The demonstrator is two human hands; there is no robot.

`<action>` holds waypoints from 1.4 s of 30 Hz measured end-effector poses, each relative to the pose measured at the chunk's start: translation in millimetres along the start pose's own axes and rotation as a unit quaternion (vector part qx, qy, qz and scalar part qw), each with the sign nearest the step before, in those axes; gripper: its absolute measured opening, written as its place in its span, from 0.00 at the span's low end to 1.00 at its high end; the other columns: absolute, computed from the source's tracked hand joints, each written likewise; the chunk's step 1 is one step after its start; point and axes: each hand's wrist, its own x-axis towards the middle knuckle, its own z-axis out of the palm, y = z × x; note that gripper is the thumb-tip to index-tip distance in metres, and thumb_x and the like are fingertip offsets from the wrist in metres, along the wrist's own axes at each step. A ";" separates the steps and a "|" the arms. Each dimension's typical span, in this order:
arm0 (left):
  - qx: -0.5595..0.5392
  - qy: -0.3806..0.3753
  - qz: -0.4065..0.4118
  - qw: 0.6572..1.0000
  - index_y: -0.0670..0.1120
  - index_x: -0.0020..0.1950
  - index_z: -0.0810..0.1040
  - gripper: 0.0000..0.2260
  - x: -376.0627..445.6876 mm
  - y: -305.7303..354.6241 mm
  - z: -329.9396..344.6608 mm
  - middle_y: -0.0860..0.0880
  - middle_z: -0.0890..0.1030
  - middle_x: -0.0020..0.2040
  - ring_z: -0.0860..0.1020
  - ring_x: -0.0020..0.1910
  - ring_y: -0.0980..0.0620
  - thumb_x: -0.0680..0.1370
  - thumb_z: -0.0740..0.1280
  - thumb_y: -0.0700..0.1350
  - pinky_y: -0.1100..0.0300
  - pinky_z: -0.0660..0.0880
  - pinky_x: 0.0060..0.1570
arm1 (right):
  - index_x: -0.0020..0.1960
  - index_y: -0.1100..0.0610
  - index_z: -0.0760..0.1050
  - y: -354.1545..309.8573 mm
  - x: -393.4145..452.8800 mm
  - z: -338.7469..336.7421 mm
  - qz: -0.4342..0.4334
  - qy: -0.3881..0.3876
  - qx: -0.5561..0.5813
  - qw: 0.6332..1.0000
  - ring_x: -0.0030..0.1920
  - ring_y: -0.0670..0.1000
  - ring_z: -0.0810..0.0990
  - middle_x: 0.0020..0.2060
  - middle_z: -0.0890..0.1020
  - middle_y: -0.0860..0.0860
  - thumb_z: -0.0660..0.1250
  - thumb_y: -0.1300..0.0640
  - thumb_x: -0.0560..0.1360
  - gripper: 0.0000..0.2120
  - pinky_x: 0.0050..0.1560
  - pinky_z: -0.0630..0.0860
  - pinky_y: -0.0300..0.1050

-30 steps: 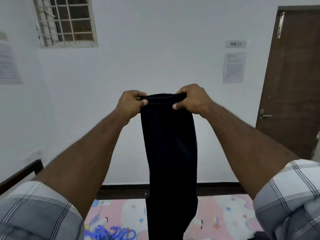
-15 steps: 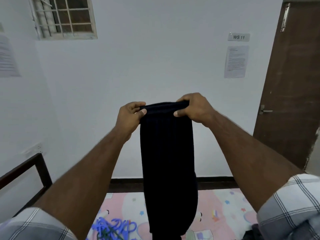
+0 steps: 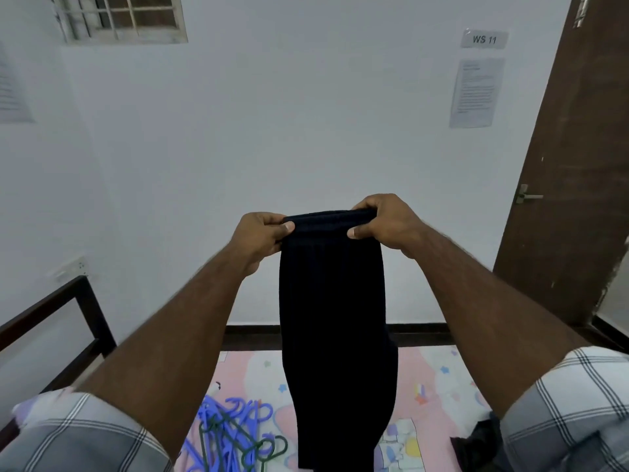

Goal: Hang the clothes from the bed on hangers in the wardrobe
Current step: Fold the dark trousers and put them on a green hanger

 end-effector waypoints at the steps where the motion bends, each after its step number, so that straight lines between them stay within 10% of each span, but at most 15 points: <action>1: -0.002 -0.011 -0.009 1.000 0.36 0.60 0.81 0.10 -3.5 -9.5 -0.9 0.42 0.85 0.53 0.85 0.52 0.47 0.79 0.71 0.37 0.55 0.82 0.54 | 0.48 0.53 0.81 7.1 -2.4 5.2 0.011 -0.005 0.000 1.000 0.47 0.52 0.84 0.45 0.84 0.51 0.82 0.60 0.65 0.15 0.53 0.82 0.51; 13: 0.000 -0.088 -0.242 0.966 0.38 0.50 0.81 0.04 -78.1 -205.6 -9.1 0.44 0.83 0.42 0.82 0.36 0.52 0.79 0.68 0.33 0.61 0.81 0.38 | 0.47 0.62 0.82 139.2 -99.5 121.9 0.218 -0.167 0.008 0.961 0.42 0.58 0.85 0.43 0.86 0.61 0.82 0.63 0.64 0.14 0.50 0.83 0.58; 29: 0.094 -0.132 -0.412 0.897 0.38 0.54 0.82 0.08 -112.4 -320.5 -1.0 0.42 0.84 0.46 0.81 0.42 0.49 0.78 0.72 0.39 0.59 0.79 0.40 | 0.55 0.67 0.81 228.1 -143.0 181.2 0.328 -0.311 -0.042 0.891 0.42 0.55 0.80 0.44 0.83 0.59 0.78 0.59 0.70 0.17 0.37 0.75 0.41; 34: 0.214 -0.077 -0.302 0.926 0.39 0.47 0.83 0.02 -53.0 -318.0 25.6 0.45 0.79 0.36 0.72 0.29 0.53 0.77 0.72 0.37 0.69 0.65 0.21 | 0.54 0.61 0.80 242.2 -88.1 183.2 0.316 -0.258 -0.067 0.911 0.45 0.58 0.84 0.47 0.83 0.59 0.78 0.60 0.70 0.15 0.42 0.84 0.49; 39: 0.094 0.016 -0.208 0.973 0.45 0.42 0.79 0.10 59.6 -253.3 42.8 0.43 0.81 0.39 0.79 0.29 0.51 0.79 0.66 0.32 0.61 0.78 0.29 | 0.52 0.56 0.82 206.0 15.4 147.0 0.183 -0.057 -0.084 0.978 0.41 0.57 0.85 0.40 0.84 0.54 0.78 0.60 0.68 0.14 0.47 0.83 0.53; 42: 0.041 0.082 -0.087 0.992 0.45 0.44 0.79 0.09 111.6 -170.0 48.3 0.45 0.82 0.38 0.79 0.27 0.53 0.79 0.66 0.33 0.63 0.79 0.30 | 0.54 0.54 0.82 156.1 69.1 106.6 0.070 0.054 -0.090 0.992 0.50 0.52 0.83 0.47 0.85 0.51 0.75 0.58 0.69 0.13 0.54 0.75 0.38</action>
